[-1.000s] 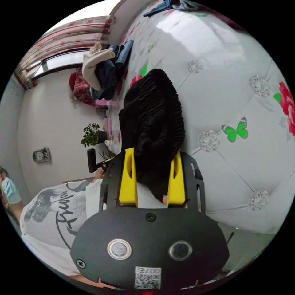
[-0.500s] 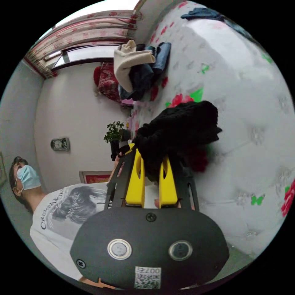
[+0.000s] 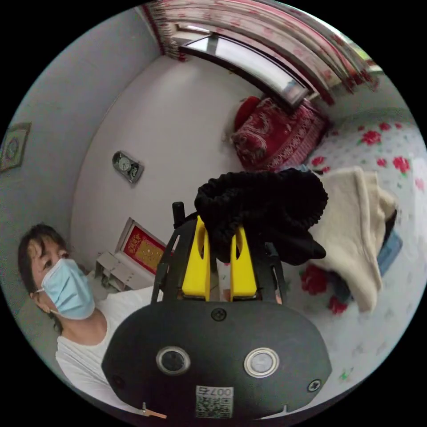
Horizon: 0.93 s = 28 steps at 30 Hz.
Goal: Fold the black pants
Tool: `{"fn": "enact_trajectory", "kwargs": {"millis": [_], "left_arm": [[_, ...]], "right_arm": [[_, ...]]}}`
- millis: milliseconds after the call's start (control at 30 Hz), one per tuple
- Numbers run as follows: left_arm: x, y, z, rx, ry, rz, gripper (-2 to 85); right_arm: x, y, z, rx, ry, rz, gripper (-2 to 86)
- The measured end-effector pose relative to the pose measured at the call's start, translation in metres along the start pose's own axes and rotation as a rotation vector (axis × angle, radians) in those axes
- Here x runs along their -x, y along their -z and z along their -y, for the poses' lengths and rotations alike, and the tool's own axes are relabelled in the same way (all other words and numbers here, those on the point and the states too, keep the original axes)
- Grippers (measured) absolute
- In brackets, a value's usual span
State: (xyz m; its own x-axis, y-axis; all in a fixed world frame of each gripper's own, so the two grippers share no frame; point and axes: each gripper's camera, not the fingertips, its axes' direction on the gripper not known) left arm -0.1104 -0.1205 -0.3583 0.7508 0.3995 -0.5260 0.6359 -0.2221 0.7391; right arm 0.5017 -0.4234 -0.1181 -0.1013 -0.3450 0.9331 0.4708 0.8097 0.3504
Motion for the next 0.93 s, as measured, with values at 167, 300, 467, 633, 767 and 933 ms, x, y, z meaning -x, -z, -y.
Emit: {"fn": "enact_trajectory", "kwargs": {"millis": [167, 300, 467, 633, 767, 933], "left_arm": [[0.079, 0.032, 0.074, -0.097, 0.152, 0.396, 2.4], [0.165, -0.015, 0.048, 0.089, 0.37, 0.694, 7.7], [0.179, -0.101, -0.08, 0.242, 0.294, 0.724, 8.6], [0.109, -0.206, -0.276, 0.528, 0.262, 0.615, 7.4], [0.031, -0.254, -0.377, 0.713, 0.281, 0.494, 6.4], [-0.083, -0.296, -0.437, 0.887, 0.085, 0.406, 2.4]], "right_arm": [[-0.036, -0.121, 0.105, -0.08, -0.071, -0.03, 4.3], [-0.093, -0.194, 0.097, 0.072, -0.22, -0.206, 5.8], [-0.096, -0.206, -0.031, 0.237, -0.035, -0.278, 7.7], [-0.075, -0.156, -0.203, 0.414, 0.014, -0.68, 8.3], [-0.06, -0.075, -0.336, 0.518, -0.306, -1.036, 9.2], [-0.004, 0.031, -0.407, 0.27, -0.543, -1.389, 11.4]]}}
